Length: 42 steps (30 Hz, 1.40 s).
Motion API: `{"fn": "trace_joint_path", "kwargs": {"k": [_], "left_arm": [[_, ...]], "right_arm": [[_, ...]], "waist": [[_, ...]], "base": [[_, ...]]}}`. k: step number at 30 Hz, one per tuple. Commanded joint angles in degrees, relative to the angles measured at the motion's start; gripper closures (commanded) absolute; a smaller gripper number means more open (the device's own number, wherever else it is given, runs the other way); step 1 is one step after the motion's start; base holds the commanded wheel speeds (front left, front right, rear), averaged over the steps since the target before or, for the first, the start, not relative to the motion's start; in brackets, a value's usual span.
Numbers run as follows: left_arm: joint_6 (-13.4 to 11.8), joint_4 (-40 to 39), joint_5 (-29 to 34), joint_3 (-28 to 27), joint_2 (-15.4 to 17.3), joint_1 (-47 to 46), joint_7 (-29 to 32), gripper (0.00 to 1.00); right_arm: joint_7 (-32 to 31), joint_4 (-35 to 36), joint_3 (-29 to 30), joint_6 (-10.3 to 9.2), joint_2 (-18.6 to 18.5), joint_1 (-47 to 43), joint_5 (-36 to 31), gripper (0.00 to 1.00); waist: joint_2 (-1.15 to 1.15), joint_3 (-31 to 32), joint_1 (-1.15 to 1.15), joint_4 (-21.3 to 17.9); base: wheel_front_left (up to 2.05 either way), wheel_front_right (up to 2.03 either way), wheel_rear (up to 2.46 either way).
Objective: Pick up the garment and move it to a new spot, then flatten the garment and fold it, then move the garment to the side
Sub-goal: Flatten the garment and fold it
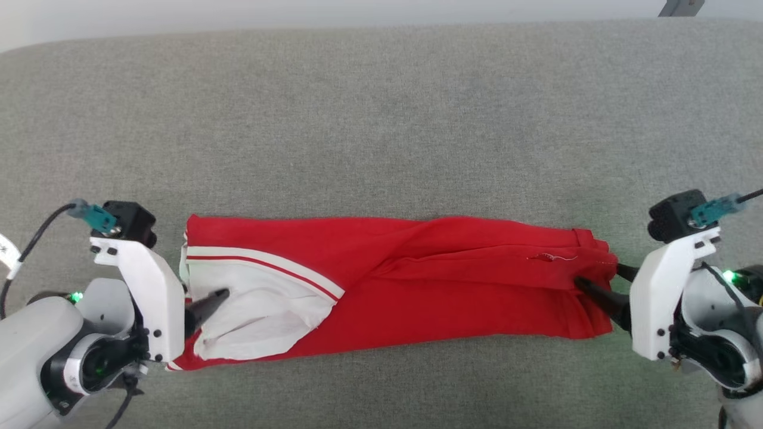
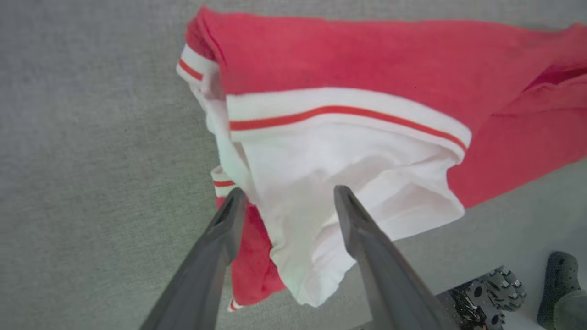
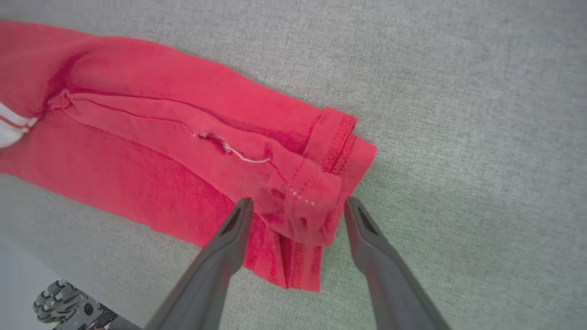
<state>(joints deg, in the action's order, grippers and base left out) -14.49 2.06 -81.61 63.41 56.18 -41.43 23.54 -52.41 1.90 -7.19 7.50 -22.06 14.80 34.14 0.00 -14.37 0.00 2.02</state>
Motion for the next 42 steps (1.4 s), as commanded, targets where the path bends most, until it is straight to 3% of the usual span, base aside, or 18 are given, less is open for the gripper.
{"fn": "trace_joint_path", "kwargs": {"k": [1, 10, 20, 23, 26, 30, 36, 37, 38, 39, 41, 42], "left_arm": [[0.5, -0.2, 0.6, -0.4, 0.4, 1.0, -1.0, 0.00], [3.3, -2.7, 3.7, -2.9, 1.2, 4.7, -14.9, 0.00], [2.2, -3.5, 9.0, -6.8, 0.3, 9.3, -34.2, 0.00], [1.5, -3.2, 10.3, -8.6, -0.6, 10.8, -37.5, 0.00], [0.8, -3.1, 12.7, -11.6, -2.1, 12.8, -38.6, 0.00], [0.3, -3.5, 17.8, -20.8, -6.6, 17.2, -38.7, 0.00], [3.8, -3.5, 28.0, -34.9, -14.6, 25.9, -38.8, 0.00], [4.9, -3.3, 29.0, -36.9, -16.2, 27.5, -38.7, 0.00], [5.9, -3.0, 31.0, -38.7, -17.4, 28.9, -38.7, 0.00], [7.0, -3.0, 32.4, -40.8, -18.8, 30.0, -38.7, 0.00], [9.4, -2.2, 34.7, -44.1, -21.7, 32.4, -38.7, 0.00], [9.4, -2.2, 34.7, -44.1, -21.7, 32.4, -38.7, 0.00]], "right_arm": [[-0.4, 0.4, 0.4, -0.03, 0.3, -0.6, 0.5, 0.00], [-3.1, 1.6, 8.8, -0.03, 2.4, -1.5, 0.0, 0.00], [-5.6, 2.0, 12.6, -0.03, 5.1, -3.2, -1.7, 0.00], [-5.5, 0.1, 12.4, -0.03, 5.4, -3.6, -2.2, 0.00], [-5.1, -2.3, 11.9, -0.03, 5.9, -3.3, -2.0, 0.00], [-4.6, -6.6, 10.1, -0.03, 5.9, -2.4, -1.1, 0.00], [-4.1, -13.2, 4.0, -0.01, 6.2, -0.2, 2.1, 0.00], [-4.2, -14.1, 2.9, 0.00, 6.3, -0.1, 2.7, 0.22], [-4.5, -14.7, 1.5, 0.04, 6.0, 0.2, 3.6, 0.54], [-4.5, -15.1, 0.6, 0.11, 5.9, 0.4, 4.9, 1.00], [-3.7, -15.2, -0.2, 0.14, 5.7, 1.1, 7.2, 1.00], [-3.7, -15.2, -0.2, 0.14, 5.7, 1.1, 7.2, 1.00]], "waist": [[0.00, 0.2, 0.00, 0.1], [0.00, 0.1, 0.00, 1.8], [0.00, -0.8, 0.00, 4.2], [0.00, -1.1, 0.00, 5.1], [0.00, -1.5, 0.00, 6.2], [0.00, -2.0, 0.00, 7.7], [0.00, -2.1, 0.00, 9.0], [0.00, -2.0, 0.00, 9.2], [0.00, -2.0, 0.00, 9.3], [0.00, -1.9, 0.00, 9.4], [0.00, -1.7, 0.00, 9.6], [0.00, -1.7, 0.00, 9.6]], "base": [[0.00, 0.00, 0.00], [0.00, 0.00, 0.00], [0.00, 0.00, 0.00], [0.00, 0.00, 0.00], [0.00, 0.00, 0.00], [0.00, 0.00, 0.00], [0.00, 0.00, 0.00], [0.00, 0.00, 0.00], [0.00, 0.00, 0.00], [0.00, 0.00, 0.00], [0.00, 0.00, 0.00], [0.00, 0.00, 0.00]]}}
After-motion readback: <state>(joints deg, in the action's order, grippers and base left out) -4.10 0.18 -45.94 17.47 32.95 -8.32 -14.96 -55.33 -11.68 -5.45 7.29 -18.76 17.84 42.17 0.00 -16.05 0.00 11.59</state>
